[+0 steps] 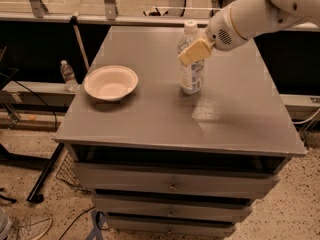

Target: Knock blue plastic bottle over

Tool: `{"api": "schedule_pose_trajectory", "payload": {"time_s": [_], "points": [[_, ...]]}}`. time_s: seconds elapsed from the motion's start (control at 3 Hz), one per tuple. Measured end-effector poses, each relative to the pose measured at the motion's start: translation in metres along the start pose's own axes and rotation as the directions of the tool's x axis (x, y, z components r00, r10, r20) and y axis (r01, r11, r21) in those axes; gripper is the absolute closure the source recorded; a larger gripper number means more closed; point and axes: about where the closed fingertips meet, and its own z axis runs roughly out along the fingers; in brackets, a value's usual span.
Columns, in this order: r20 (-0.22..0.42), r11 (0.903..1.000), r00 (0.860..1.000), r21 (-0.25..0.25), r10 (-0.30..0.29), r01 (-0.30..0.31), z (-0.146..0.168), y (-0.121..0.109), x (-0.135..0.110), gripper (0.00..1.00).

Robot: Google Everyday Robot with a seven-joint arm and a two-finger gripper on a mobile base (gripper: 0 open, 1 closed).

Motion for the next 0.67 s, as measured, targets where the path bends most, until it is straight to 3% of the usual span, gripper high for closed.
{"api": "schedule_pose_trajectory", "payload": {"time_s": [0.33, 0.67], "points": [[-0.065, 0.9993, 0.998, 0.026, -0.025, 0.027, -0.020, -0.008, 0.014, 1.00], [-0.188, 0.9975, 0.981, 0.046, -0.044, 0.053, -0.039, -0.014, 0.038, 1.00]]}}
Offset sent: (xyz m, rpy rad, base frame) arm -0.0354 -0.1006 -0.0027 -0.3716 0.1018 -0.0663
